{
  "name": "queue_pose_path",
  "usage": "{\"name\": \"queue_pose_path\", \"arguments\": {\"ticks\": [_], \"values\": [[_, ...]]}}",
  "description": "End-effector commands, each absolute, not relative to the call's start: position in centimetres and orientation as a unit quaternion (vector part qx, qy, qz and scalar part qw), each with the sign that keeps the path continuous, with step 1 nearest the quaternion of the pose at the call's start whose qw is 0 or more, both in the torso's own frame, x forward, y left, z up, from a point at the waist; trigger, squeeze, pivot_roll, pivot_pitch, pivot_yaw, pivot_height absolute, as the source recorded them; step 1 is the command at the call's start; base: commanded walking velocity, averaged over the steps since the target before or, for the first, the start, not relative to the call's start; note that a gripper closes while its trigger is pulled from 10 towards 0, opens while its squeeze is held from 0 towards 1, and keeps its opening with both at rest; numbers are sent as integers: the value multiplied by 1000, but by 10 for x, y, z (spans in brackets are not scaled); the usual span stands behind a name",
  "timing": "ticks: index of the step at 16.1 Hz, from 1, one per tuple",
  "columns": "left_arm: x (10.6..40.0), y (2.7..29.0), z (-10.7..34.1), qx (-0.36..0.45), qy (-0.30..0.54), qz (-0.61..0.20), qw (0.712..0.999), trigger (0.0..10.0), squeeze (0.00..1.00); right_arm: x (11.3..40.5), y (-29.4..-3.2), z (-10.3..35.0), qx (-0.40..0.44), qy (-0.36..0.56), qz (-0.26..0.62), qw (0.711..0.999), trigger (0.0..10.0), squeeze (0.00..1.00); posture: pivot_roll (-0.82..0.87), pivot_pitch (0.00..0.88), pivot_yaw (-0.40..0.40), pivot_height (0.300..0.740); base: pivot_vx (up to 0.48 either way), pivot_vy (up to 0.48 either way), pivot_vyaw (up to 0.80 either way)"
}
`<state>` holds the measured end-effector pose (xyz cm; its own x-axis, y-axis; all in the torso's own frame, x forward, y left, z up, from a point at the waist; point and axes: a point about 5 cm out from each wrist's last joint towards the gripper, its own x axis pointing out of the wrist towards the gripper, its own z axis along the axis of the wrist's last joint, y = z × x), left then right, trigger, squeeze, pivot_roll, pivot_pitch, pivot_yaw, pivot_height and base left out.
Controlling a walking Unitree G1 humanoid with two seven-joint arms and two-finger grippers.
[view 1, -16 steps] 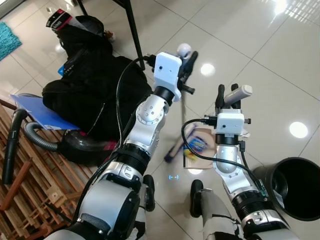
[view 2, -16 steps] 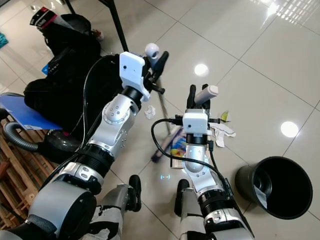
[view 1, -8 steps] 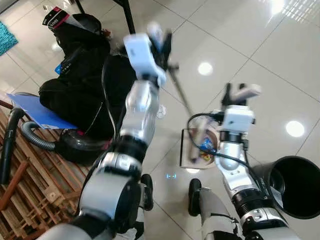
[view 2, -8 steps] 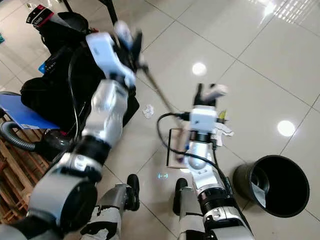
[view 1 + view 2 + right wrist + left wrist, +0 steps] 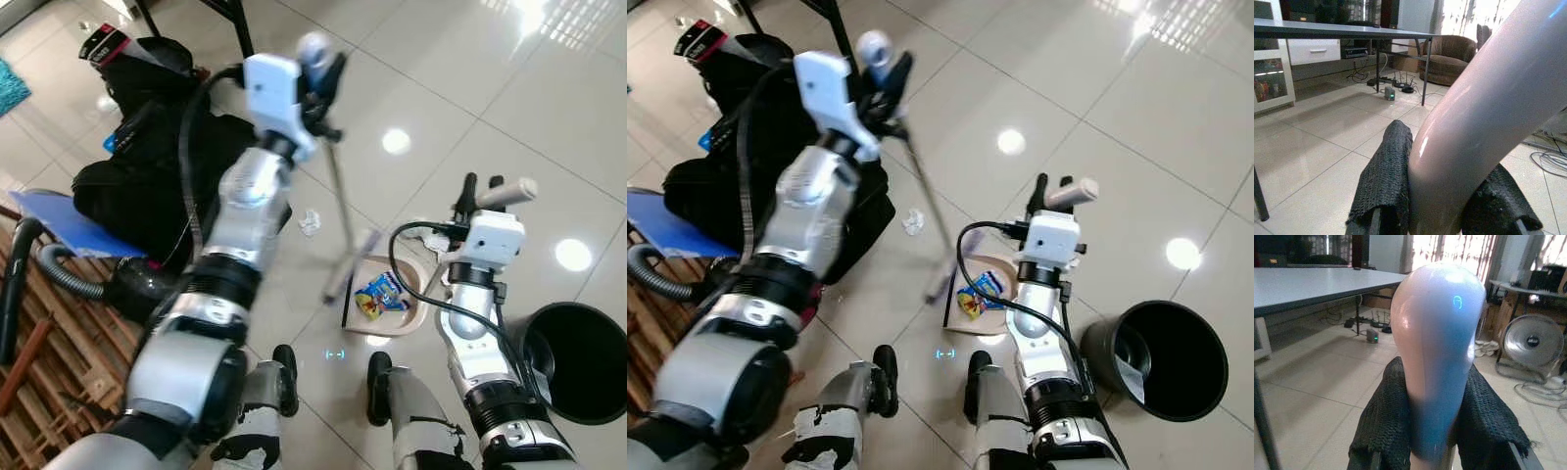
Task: Sweep floor
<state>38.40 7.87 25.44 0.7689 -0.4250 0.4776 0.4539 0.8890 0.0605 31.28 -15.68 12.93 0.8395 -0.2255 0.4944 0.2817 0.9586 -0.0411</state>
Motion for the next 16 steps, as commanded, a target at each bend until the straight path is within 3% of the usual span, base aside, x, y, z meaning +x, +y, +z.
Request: {"name": "queue_pose_path", "arguments": {"ticks": [1, 5, 8, 11, 16], "values": [[379, 82, 257, -13, -263, -246, 933, 10000, 0, 309, -160, 119, -50, -225, -135, 964, 10000, 0, 209, 241, 45, 740, 0, 0, 0], [381, 104, 256, 4, -256, -224, 940, 10000, 0, 310, -165, 123, -34, -224, -142, 964, 10000, 0, 202, 217, 48, 740, 0, 0, 0], [380, 145, 246, 76, -223, -180, 955, 10000, 0, 312, -174, 129, 0, -203, -155, 967, 10000, 0, 179, 171, 53, 740, 0, 0, 0], [368, 158, 224, 94, -193, -175, 961, 10000, 0, 309, -179, 136, 11, -198, -159, 967, 10000, 0, 142, 151, 59, 740, 0, 0, 0], [307, 169, 150, 91, -81, -153, 981, 10000, 0, 295, -178, 190, 14, -197, -105, 975, 10000, 0, 73, 132, 41, 740, 0, 0, 0]]}}
